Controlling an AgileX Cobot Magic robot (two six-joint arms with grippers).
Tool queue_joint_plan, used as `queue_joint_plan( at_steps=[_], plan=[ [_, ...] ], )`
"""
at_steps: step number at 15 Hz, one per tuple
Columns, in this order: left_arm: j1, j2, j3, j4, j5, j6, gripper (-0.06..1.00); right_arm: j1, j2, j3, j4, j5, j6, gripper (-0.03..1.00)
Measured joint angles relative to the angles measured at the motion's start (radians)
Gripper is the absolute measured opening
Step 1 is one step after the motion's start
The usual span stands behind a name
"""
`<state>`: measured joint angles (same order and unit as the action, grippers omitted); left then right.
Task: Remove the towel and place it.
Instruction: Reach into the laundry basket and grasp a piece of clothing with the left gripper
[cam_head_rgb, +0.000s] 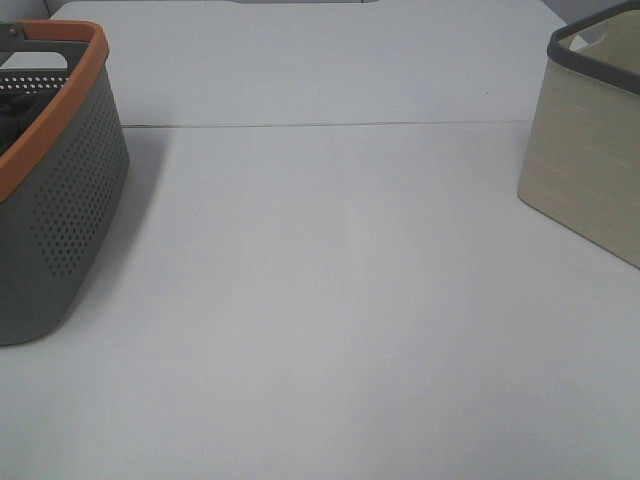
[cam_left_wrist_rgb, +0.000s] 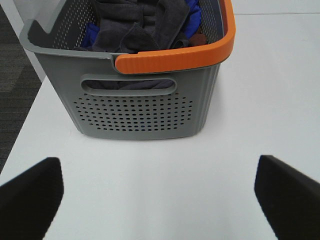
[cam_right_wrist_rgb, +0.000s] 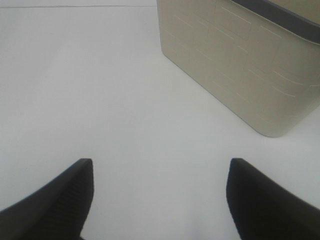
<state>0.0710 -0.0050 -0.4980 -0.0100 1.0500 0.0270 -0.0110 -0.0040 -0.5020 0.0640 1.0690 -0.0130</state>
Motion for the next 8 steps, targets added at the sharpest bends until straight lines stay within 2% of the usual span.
queue_joint_plan(
  at_steps=[8],
  plan=[
    [0.0,0.0,0.0,0.0,0.0,0.0,0.98,0.0,0.0,0.0,0.0,0.0,0.0,0.66]
  ],
)
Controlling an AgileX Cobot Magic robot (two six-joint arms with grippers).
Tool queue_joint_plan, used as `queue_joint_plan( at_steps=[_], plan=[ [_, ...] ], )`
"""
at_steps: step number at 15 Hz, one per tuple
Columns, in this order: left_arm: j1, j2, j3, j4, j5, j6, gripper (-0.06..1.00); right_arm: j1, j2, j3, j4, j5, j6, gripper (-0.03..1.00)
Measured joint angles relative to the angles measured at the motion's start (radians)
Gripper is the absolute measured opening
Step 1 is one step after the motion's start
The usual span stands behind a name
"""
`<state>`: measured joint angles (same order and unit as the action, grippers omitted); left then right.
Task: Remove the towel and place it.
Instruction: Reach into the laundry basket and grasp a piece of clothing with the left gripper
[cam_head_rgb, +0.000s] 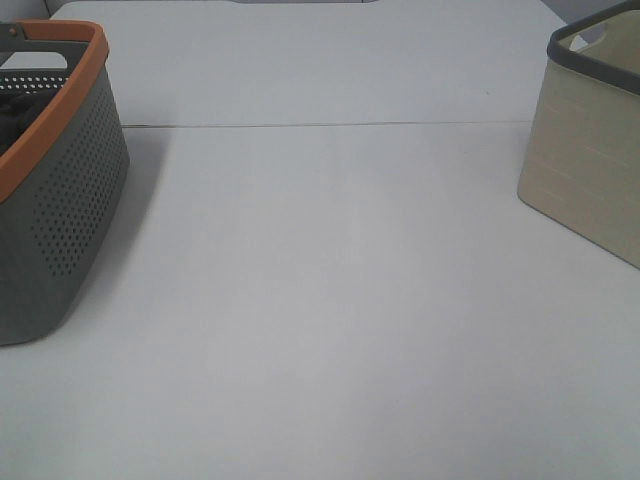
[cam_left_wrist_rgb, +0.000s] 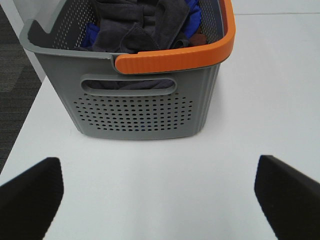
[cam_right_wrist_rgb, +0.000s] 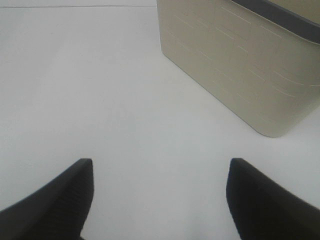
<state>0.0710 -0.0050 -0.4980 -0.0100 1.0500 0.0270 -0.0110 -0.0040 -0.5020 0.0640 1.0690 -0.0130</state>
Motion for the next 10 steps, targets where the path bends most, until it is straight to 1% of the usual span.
queue_joint_plan(
  at_steps=[10],
  plan=[
    [0.0,0.0,0.0,0.01,0.0,0.0,0.98,0.0,0.0,0.0,0.0,0.0,0.0,0.66]
  ],
)
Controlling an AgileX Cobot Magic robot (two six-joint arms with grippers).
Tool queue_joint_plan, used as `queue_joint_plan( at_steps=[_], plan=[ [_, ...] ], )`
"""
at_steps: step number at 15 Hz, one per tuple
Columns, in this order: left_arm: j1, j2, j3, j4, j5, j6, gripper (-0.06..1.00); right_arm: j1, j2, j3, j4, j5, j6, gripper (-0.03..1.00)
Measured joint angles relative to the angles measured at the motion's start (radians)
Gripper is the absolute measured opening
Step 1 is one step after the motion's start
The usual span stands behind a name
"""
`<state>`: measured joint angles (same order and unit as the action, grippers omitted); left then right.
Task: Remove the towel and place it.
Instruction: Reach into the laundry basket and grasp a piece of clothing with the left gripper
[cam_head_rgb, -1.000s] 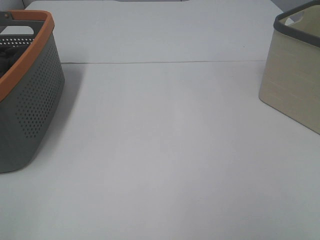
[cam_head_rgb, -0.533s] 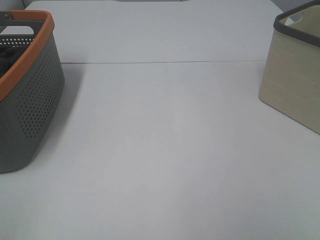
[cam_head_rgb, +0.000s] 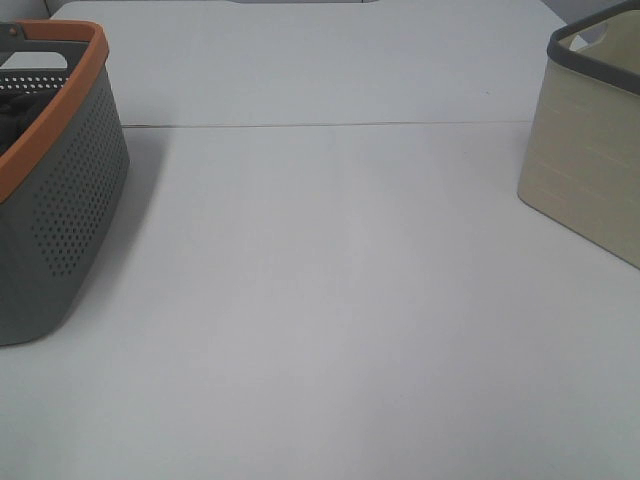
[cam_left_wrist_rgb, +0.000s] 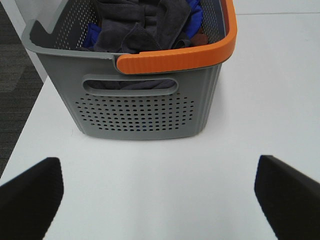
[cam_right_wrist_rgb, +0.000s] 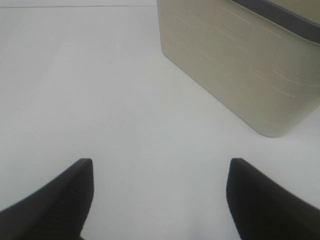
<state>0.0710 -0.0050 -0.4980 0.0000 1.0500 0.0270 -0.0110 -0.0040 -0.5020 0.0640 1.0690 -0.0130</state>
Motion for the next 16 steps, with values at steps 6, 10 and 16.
queue_joint_plan(
  at_steps=[6,10,16],
  plan=[
    [0.0,0.164,-0.145,0.0,0.037,0.041,0.98,0.0,0.0,0.0,0.0,0.0,0.0,0.66],
    [0.0,0.515,-0.43,-0.063,0.161,0.206,0.98,0.0,0.0,0.0,0.0,0.0,0.0,0.66],
    [0.0,1.15,-0.91,-0.084,0.167,0.484,0.98,0.0,0.0,0.0,0.0,0.0,0.0,0.66]
  ],
)
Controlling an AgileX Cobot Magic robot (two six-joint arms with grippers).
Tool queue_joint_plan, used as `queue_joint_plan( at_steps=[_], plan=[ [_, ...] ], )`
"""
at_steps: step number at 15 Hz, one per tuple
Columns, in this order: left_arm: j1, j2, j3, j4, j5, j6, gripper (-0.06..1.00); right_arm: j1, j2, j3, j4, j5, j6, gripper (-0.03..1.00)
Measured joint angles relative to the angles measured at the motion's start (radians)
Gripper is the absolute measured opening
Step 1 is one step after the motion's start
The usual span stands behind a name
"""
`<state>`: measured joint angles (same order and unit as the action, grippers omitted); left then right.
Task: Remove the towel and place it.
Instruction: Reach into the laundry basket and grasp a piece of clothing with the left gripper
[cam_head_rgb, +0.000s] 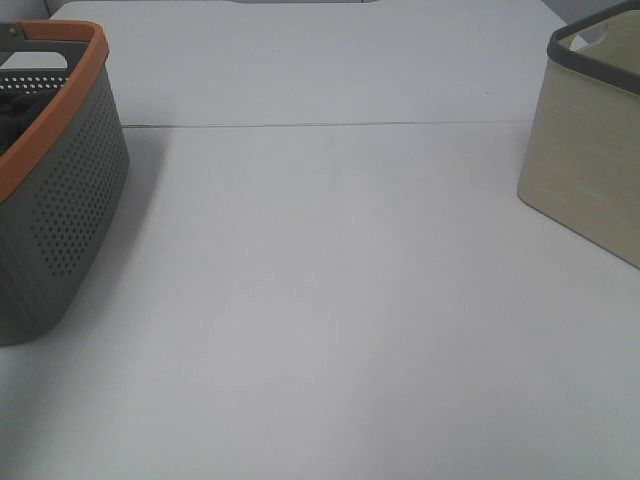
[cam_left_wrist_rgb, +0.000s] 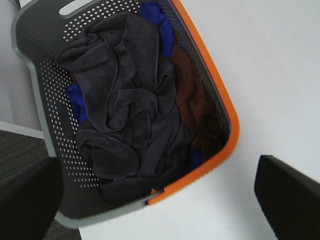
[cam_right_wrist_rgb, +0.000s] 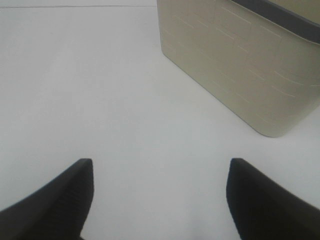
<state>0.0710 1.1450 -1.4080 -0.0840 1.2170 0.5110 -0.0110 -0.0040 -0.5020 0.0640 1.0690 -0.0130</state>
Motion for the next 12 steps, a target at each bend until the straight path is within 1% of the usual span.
queue_joint_plan(
  at_steps=[2,4,5,7,8,10,12],
  plan=[
    [0.0,0.193,-0.105,0.0,-0.002,0.06,0.98,0.0,0.0,0.0,0.0,0.0,0.0,0.66],
    [0.0,0.349,-0.174,0.004,-0.004,0.172,0.98,0.0,0.0,0.0,0.0,0.0,0.0,0.66],
    [0.0,0.383,-0.183,0.01,-0.004,0.211,0.98,0.0,0.0,0.0,0.0,0.0,0.0,0.66],
    [0.0,0.488,-0.189,0.059,-0.005,0.342,0.98,0.0,0.0,0.0,0.0,0.0,0.0,0.66],
    [0.008,0.574,-0.189,0.128,-0.006,0.384,0.98,0.0,0.0,0.0,0.0,0.0,0.0,0.66],
    [0.015,0.649,-0.189,0.183,-0.011,0.389,0.98,0.0,0.0,0.0,0.0,0.0,0.0,0.66],
    [0.015,0.718,-0.189,0.199,-0.081,0.392,0.98,0.0,0.0,0.0,0.0,0.0,0.0,0.66]
  ],
)
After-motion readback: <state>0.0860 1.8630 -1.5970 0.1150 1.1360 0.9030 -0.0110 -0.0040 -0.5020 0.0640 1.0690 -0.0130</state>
